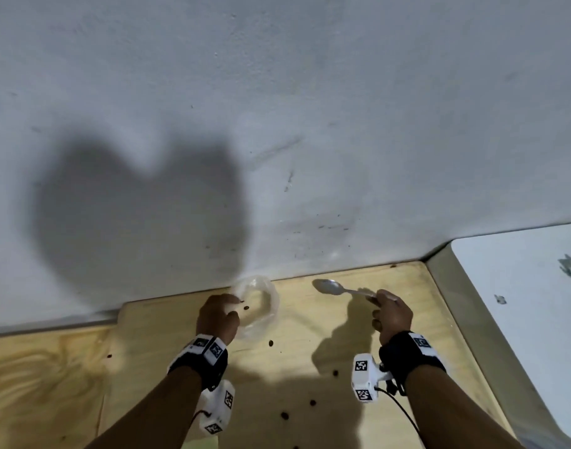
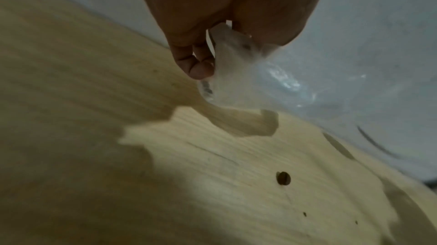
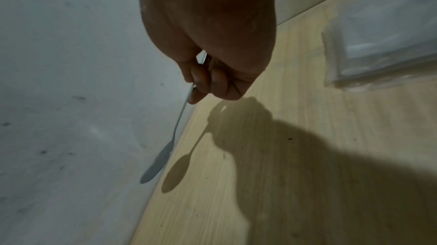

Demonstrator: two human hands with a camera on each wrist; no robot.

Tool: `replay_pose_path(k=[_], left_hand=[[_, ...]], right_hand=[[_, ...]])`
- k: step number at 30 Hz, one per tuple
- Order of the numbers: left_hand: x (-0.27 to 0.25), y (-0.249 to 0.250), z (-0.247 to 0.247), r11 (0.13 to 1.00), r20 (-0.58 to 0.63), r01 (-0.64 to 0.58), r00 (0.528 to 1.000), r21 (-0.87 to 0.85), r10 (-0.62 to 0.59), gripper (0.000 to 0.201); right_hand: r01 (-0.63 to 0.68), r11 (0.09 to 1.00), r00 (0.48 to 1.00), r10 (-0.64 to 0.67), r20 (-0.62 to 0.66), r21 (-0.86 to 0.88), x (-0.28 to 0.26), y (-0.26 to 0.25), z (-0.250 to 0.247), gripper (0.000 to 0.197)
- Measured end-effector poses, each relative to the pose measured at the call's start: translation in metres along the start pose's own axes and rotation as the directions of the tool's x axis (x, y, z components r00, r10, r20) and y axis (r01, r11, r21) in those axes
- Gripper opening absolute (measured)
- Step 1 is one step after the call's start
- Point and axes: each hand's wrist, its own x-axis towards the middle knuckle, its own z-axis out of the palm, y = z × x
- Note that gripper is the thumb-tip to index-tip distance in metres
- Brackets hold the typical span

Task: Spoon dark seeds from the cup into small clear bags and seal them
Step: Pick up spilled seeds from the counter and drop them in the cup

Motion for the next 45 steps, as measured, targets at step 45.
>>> replay_pose_path(k=[45], left_hand=[[-0.036,-0.015,-0.041,0.599,0.057,0.429,0.841,-0.676,-0.538,0.013]], right_hand=[[0.601,0.192,0.795,-0.051,0.604,-0.776,-0.070,0.077,-0.015,0.017]])
